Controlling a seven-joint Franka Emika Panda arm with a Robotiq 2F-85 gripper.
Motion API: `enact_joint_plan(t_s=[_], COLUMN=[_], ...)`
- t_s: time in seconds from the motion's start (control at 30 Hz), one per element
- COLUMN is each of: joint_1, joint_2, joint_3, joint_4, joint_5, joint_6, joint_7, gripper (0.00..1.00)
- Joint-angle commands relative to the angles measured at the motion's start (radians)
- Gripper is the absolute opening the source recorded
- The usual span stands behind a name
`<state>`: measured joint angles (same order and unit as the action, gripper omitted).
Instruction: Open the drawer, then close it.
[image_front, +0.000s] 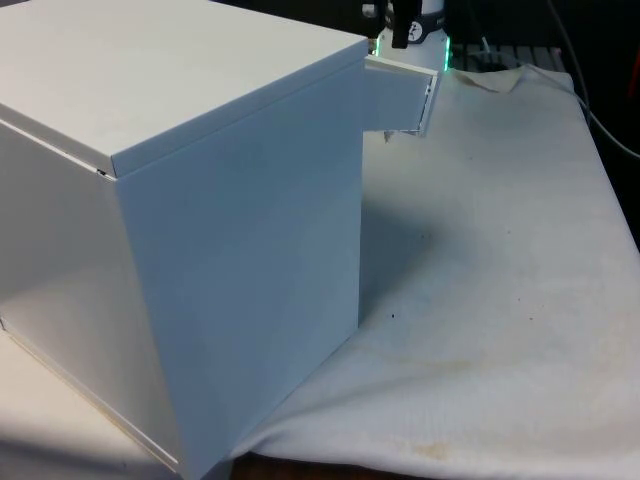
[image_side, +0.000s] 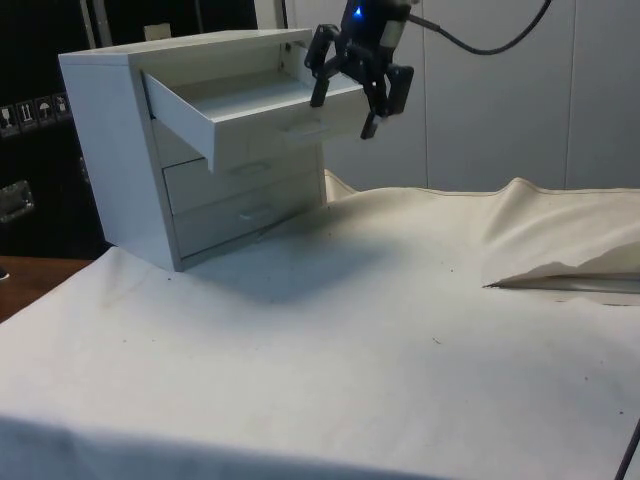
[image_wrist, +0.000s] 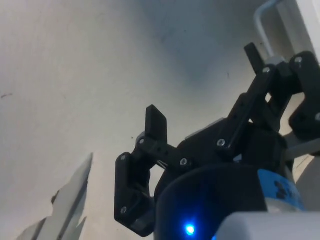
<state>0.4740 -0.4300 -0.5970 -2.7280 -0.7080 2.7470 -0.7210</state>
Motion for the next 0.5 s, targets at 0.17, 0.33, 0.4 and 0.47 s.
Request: enact_joint_plan(t_s=[0.17,0.33,0.4,0.47], joint_1=[-0.025,-0.029,-0.032,-0.033], joint_2=[0.003,0.004,0.007,0.008], joint_3=[0.011,0.009,0.010,0.010], joint_4=[0.007,0.010,0.012,0.012], joint_5=[-0.063,-0.089,-0.116,-0.125], joint_6=[-0.018,-0.027,-0.026,-0.024], joint_7=[0.019,0.023,0.036,0.042], gripper=[1.00,1.00,1.00,1.00])
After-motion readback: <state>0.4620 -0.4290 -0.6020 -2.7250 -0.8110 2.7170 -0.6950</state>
